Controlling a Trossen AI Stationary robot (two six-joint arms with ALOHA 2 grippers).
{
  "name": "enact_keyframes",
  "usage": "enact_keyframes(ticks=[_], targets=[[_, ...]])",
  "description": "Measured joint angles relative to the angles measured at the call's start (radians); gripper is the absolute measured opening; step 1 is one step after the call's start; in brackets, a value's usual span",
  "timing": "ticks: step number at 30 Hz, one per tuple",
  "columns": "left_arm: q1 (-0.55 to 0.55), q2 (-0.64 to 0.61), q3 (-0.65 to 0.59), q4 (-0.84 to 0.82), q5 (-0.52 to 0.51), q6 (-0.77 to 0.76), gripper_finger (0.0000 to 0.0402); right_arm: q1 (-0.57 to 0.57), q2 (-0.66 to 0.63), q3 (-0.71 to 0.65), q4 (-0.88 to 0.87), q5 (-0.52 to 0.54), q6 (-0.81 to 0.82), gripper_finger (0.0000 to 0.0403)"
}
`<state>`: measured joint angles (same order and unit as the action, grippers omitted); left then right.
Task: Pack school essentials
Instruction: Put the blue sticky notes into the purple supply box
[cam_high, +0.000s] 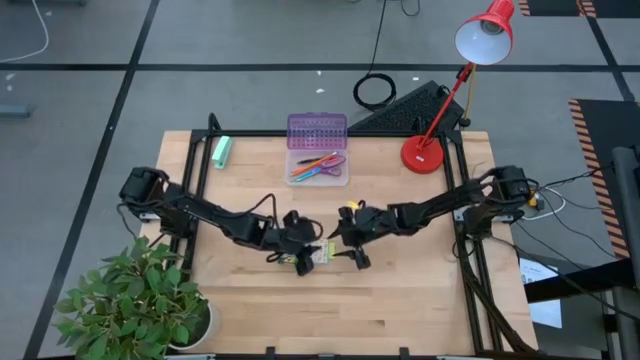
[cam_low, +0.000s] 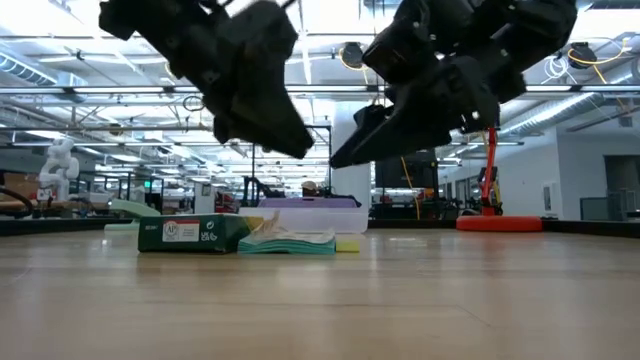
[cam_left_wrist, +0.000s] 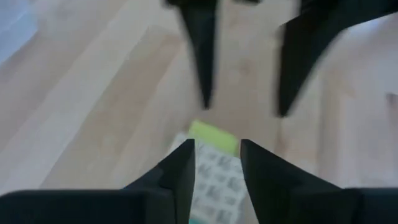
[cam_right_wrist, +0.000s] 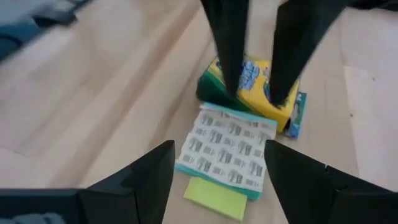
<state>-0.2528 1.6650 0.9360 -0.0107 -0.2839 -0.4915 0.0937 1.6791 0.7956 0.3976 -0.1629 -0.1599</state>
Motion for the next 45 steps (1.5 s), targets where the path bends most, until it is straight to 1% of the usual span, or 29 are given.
enact_keyframes(ticks=[4, 7, 11, 14, 17, 19, 24, 27, 29, 32, 34, 37, 41, 45], targets=[[-0.030, 0.000, 0.000, 0.031, -0.014, 0.052, 0.0146, 0.039, 0.000, 0.000, -0.053, 0.186, -0.023, 0.0219], [-0.068, 0.000, 0.000, 0.021, -0.059, 0.073, 0.0147, 0.062, 0.000, 0.000, -0.089, 0.269, -0.013, 0.0204], [-0.142, 0.021, 0.000, 0.036, -0.102, 0.136, 0.0148, 0.081, 0.000, 0.000, -0.121, 0.267, 0.072, 0.0189], [-0.194, 0.045, 0.000, 0.074, -0.155, 0.182, 0.0148, 0.105, 0.000, -0.002, -0.167, 0.270, 0.193, 0.0183], [-0.217, 0.074, 0.003, 0.083, -0.170, 0.218, 0.0150, 0.145, 0.001, -0.019, -0.172, 0.267, 0.292, 0.0181], [-0.217, 0.103, 0.026, 0.081, -0.174, 0.225, 0.0159, 0.170, 0.001, -0.024, -0.173, 0.272, 0.303, 0.0181], [-0.188, 0.187, 0.108, 0.072, -0.188, 0.236, 0.0195, 0.205, 0.001, -0.024, -0.151, 0.352, 0.267, 0.0180], [-0.161, 0.226, 0.178, 0.016, -0.189, 0.250, 0.0205, 0.203, 0.001, -0.024, -0.119, 0.371, 0.279, 0.0180], [-0.149, 0.233, 0.215, -0.070, -0.201, 0.259, 0.0205, 0.202, 0.004, -0.023, -0.079, 0.367, 0.275, 0.0180], [-0.136, 0.230, 0.263, -0.184, -0.217, 0.230, 0.0195, 0.202, 0.012, -0.023, -0.032, 0.302, 0.280, 0.0179], [-0.134, 0.213, 0.278, -0.272, -0.222, 0.197, 0.0184, 0.204, 0.029, -0.021, 0.012, 0.293, 0.304, 0.0172], [-0.135, 0.183, 0.283, -0.357, -0.221, 0.156, 0.0164, 0.202, 0.072, -0.022, 0.062, 0.292, 0.355, 0.0153], [-0.148, 0.165, 0.282, -0.444, -0.222, 0.094, 0.0137, 0.202, 0.132, -0.020, 0.099, 0.280, 0.388, 0.0119], [-0.156, 0.165, 0.282, -0.451, -0.222, 0.088, 0.0119, 0.200, 0.159, -0.001, 0.109, 0.239, 0.406, 0.0088]])
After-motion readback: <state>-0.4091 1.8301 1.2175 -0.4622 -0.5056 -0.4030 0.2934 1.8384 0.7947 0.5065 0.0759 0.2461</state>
